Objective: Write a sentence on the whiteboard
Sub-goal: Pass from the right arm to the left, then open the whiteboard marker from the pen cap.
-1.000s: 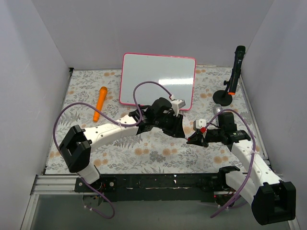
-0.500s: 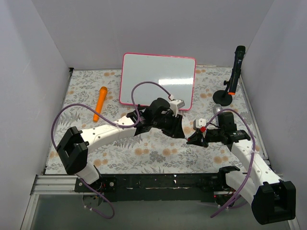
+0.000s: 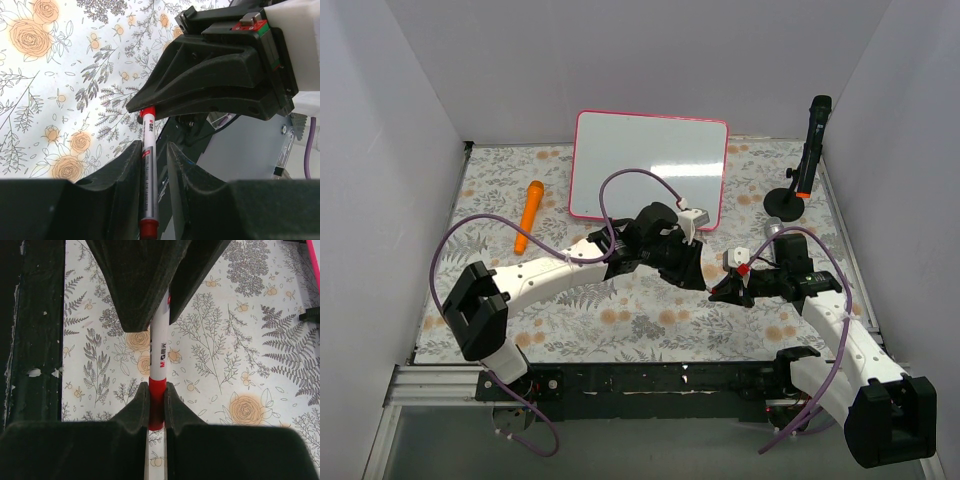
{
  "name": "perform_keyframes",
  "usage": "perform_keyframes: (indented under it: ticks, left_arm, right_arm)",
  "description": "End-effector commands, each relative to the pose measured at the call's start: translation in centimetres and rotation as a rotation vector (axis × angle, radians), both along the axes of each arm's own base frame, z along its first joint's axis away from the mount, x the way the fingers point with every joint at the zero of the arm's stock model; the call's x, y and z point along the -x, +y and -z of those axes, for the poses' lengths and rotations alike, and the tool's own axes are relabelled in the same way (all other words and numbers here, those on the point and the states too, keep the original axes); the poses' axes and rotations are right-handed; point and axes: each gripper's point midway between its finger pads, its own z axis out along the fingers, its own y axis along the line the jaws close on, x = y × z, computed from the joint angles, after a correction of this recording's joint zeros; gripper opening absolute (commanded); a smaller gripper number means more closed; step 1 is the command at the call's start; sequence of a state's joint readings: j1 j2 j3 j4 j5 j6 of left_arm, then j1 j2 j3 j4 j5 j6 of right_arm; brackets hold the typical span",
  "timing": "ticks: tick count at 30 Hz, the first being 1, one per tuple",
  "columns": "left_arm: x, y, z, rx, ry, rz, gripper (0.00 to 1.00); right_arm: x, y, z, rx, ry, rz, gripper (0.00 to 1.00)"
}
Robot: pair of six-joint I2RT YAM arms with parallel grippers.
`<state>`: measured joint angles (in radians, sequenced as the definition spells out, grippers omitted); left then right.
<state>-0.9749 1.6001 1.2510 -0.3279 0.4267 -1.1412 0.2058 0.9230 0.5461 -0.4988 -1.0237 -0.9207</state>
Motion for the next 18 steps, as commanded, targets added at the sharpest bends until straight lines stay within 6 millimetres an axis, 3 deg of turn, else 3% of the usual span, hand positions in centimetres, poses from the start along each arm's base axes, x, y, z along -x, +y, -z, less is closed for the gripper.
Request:
perform_keyframes:
  ticks: [1,7,9,11,16,18]
  left_arm:
    - [0.0,-0.6,-1.7,0.033,-0.027,0.035,0.23]
    - [0.2,-0.6,-1.4,0.026,-0.019,0.044,0.18]
    - [0.2,-0.6,-1.5,0.029,-0.022,0.047,0.13]
    - [0.1,-0.6,-1.4,0.026,-0.023,0.041,0.0]
    - [-0.2,-0.1,-2.3,0.049,-0.058,0.007,0.0]
    - [-0.5,1.0,-3.2,0.059,-0.106,-0.029,0.0]
  right_arm:
    - [-0.4,0.5,-1.5,-0.029,-0.042,-0.026,0.01]
    - [-0.4,0.5,-1.5,-0.029,-0.042,-0.026,0.01]
    - [-0.3,0.5,-1.5,-0.029,-0.042,-0.028,0.01]
    - [-0.3,0.5,-1.5,-0.027,-0.04,-0.03,0.01]
    - [-0.2,0.4,-1.5,-0.021,-0.05,-0.04,0.01]
    - [-0.2,0.1,-1.3,-0.001,-0.061,-0.037,0.01]
